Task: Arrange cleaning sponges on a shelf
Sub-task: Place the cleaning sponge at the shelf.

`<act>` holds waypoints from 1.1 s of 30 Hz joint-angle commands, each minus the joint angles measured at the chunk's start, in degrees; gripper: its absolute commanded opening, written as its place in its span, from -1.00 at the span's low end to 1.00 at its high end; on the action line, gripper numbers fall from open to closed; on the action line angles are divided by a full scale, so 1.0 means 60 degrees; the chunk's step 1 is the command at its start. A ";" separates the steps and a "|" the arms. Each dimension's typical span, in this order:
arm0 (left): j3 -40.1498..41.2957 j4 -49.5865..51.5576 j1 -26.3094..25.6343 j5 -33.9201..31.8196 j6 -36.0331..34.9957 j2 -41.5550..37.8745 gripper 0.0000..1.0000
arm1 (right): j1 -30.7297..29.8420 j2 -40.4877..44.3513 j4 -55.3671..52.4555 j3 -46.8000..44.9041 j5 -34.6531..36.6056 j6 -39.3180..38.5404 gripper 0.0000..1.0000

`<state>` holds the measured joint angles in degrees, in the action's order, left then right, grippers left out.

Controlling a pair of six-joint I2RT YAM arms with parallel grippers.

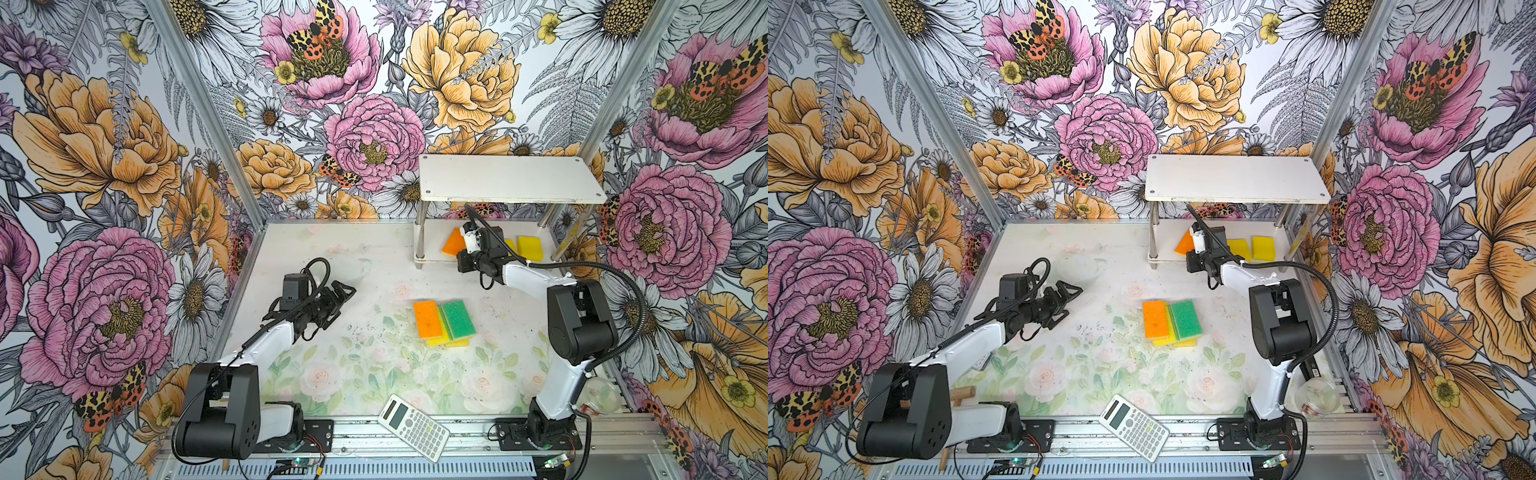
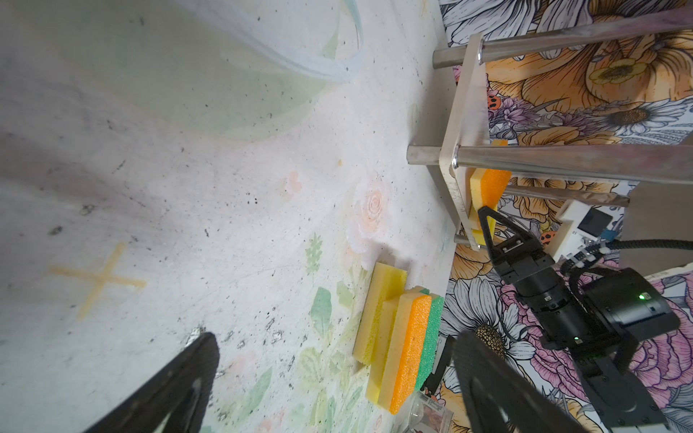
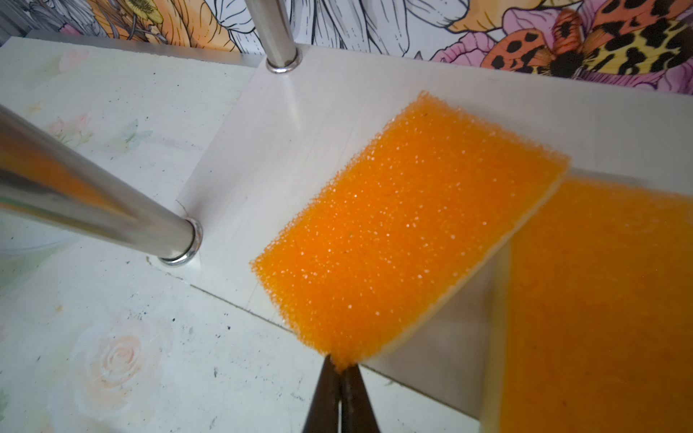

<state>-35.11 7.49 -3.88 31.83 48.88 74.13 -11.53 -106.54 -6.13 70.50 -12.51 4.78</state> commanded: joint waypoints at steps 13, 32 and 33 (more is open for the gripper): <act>0.0007 -0.0002 0.0076 0.0011 -0.0221 -0.0065 0.98 | 0.0220 0.0384 -0.0502 0.0189 -0.0227 -0.0449 -0.84; 0.0037 0.0017 0.0079 0.0012 -0.0248 -0.0079 0.98 | 0.0233 0.1460 -0.0416 -0.0133 0.0223 -0.0351 -0.26; 0.0037 0.0013 0.0075 0.0019 -0.0252 -0.0090 0.98 | 0.0237 0.1535 -0.0416 -0.0161 0.0165 -0.0318 -0.26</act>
<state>-35.11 7.51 -3.88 31.83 48.88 74.13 -10.41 -100.27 -9.58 70.17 -11.20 2.48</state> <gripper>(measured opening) 0.988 0.371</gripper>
